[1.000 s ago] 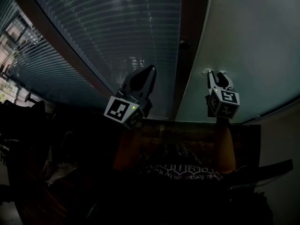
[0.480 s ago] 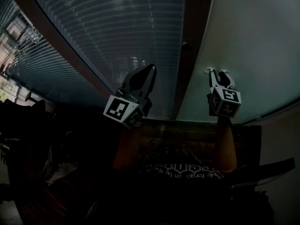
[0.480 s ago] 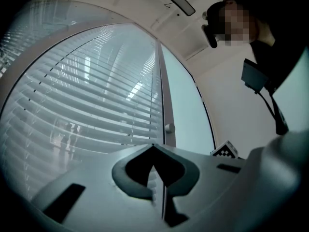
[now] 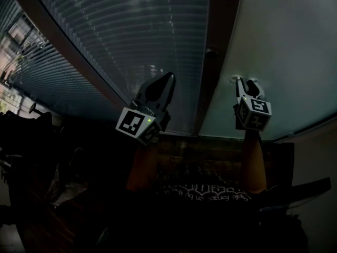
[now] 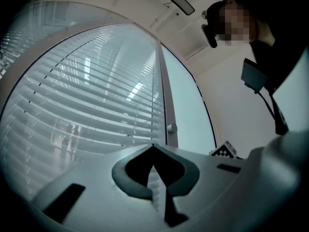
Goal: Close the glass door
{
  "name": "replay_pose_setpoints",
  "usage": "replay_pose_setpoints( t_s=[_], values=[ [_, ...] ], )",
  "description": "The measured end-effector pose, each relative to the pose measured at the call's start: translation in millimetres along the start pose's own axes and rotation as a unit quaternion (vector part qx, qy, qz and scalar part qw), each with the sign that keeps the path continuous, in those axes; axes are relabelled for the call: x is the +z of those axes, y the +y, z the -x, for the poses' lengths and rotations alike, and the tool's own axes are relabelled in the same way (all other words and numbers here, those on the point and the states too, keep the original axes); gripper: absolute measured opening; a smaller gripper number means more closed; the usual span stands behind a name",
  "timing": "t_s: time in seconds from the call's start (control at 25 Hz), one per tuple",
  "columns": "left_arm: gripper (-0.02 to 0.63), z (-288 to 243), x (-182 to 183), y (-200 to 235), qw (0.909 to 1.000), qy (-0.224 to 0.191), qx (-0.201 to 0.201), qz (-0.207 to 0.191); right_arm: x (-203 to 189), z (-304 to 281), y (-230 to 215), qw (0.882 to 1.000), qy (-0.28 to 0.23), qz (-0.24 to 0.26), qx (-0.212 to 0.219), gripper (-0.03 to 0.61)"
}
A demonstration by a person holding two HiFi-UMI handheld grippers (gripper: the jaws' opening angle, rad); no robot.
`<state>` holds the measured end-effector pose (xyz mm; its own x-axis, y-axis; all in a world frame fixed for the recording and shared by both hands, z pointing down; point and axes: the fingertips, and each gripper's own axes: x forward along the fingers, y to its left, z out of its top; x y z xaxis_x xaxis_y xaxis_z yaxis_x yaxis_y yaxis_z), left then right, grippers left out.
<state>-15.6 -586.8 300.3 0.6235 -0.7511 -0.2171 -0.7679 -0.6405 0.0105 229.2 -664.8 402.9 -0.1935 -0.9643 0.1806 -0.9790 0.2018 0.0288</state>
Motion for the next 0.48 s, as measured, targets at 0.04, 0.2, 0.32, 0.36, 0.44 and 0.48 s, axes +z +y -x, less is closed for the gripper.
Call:
replay_pose_setpoints(
  t_s=[0.04,0.2,0.32,0.36,0.44,0.48],
  values=[
    [0.002,0.2,-0.3,0.2,1.0,0.0,0.0,0.0,-0.5,-0.5,-0.3,1.0,0.002,-0.001,0.0,0.118],
    [0.002,1.4,-0.2,1.7,1.0,0.001,0.004,-0.001,-0.7,-5.2,-2.7,1.0,0.002,-0.002,0.0,0.118],
    [0.002,2.6,-2.6,0.0,1.0,0.002,0.006,-0.002,-1.9,-3.5,-5.1,1.0,-0.001,-0.002,0.002,0.118],
    [0.002,2.8,-3.4,0.2,1.0,0.003,0.007,-0.002,-1.7,-2.9,-5.2,1.0,-0.002,-0.001,0.003,0.118],
    [0.002,3.2,-4.2,2.0,1.0,0.003,0.009,-0.001,-0.9,-3.4,-3.9,1.0,-0.001,-0.002,0.003,0.12],
    [0.002,3.5,-4.6,2.8,1.0,0.003,0.009,-0.001,-0.9,-4.1,-3.0,1.0,0.0,-0.003,0.004,0.12]
  ],
)
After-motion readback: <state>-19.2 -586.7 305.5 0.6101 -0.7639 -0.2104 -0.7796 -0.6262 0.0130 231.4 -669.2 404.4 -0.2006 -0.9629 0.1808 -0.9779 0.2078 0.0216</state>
